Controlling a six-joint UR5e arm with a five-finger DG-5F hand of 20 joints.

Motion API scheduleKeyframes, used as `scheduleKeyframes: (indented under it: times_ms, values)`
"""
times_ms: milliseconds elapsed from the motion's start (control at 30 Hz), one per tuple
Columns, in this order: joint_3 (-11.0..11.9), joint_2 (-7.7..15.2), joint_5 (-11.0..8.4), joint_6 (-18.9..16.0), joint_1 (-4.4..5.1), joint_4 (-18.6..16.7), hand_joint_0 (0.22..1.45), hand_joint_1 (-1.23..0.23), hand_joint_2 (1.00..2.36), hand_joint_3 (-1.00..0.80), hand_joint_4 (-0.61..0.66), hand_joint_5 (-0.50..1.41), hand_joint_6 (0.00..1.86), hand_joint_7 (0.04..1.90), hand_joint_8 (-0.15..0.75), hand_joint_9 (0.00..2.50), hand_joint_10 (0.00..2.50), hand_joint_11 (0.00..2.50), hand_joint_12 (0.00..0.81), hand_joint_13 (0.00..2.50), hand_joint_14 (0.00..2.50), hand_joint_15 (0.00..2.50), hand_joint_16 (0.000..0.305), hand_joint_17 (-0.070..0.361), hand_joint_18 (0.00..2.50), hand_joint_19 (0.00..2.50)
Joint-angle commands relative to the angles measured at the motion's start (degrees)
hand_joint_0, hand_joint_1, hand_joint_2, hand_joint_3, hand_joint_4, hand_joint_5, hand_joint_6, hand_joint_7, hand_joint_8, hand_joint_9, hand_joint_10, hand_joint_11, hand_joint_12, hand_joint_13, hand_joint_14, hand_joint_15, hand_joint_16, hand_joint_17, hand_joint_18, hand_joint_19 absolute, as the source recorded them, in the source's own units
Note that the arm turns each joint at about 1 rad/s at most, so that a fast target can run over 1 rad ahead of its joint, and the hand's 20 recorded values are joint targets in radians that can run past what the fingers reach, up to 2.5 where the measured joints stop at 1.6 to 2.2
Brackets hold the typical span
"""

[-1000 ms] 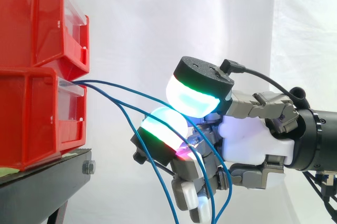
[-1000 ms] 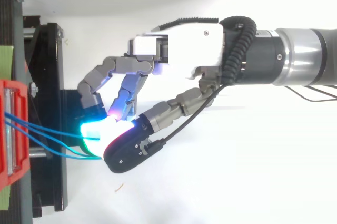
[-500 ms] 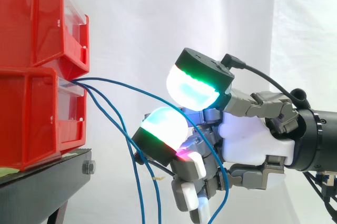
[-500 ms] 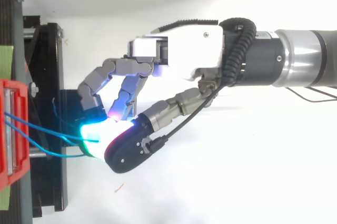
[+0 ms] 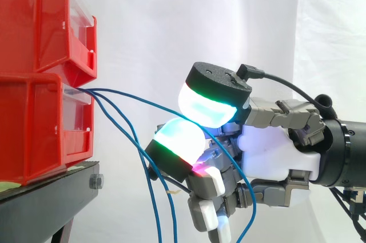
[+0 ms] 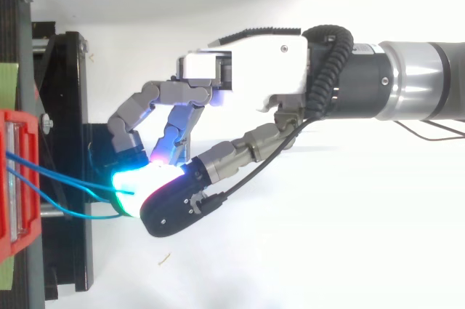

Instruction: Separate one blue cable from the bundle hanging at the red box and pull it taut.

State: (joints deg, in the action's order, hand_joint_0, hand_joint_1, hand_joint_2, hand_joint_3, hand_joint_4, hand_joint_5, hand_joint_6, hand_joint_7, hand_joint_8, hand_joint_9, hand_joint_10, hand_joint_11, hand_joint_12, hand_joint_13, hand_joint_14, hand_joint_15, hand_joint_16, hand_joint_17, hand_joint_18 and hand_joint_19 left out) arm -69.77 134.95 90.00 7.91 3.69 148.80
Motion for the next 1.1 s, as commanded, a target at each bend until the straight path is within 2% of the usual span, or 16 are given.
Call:
scheduleKeyframes:
  times_ms: [0,233,300,567,733,900,1067]
  values:
    - [0.0,0.0,0.00,0.0,0.00,0.0,0.62,-0.75,1.01,-0.09,0.06,-0.15,0.90,1.15,0.412,1.07,0.01,0.86,0.440,1.04,0.02,0.54,0.056,0.127,1.10,0.52]
    - [0.0,0.0,0.00,-0.3,0.00,0.0,0.62,-0.75,1.02,-0.10,0.01,-0.16,0.90,1.12,0.394,1.10,0.02,0.97,0.426,1.04,0.02,0.56,0.053,0.120,1.06,0.53]
    - [0.0,0.0,0.00,-0.3,0.00,0.0,0.63,-0.75,1.02,-0.12,0.02,-0.16,0.89,1.12,0.395,1.16,0.01,1.14,0.422,1.08,0.02,0.66,0.052,0.118,1.05,0.54]
    - [0.0,0.0,0.00,-1.3,-0.26,0.0,0.63,-0.75,1.02,-0.13,0.02,-0.17,0.89,1.12,0.376,1.19,0.01,1.30,0.436,1.11,0.02,0.87,0.052,0.117,1.02,0.56]
    - [-0.1,0.0,0.00,-4.5,-0.35,0.0,0.63,-0.75,1.02,-0.12,0.01,-0.17,0.89,1.11,0.378,1.17,0.01,1.36,0.439,1.16,0.02,1.06,0.053,0.119,1.03,0.58]
    - [-0.1,0.0,-0.53,-9.9,-0.44,0.0,0.63,-0.75,1.02,-0.13,0.02,-0.17,0.89,1.09,0.381,1.15,0.00,1.43,0.446,1.18,0.02,1.21,0.054,0.120,1.04,0.63]
    - [-0.1,0.0,-0.61,-11.4,-0.53,0.0,0.63,-0.75,1.02,-0.13,0.03,-0.17,0.89,1.10,0.391,1.16,0.04,1.52,0.443,1.24,0.01,1.34,0.055,0.124,1.09,0.67]
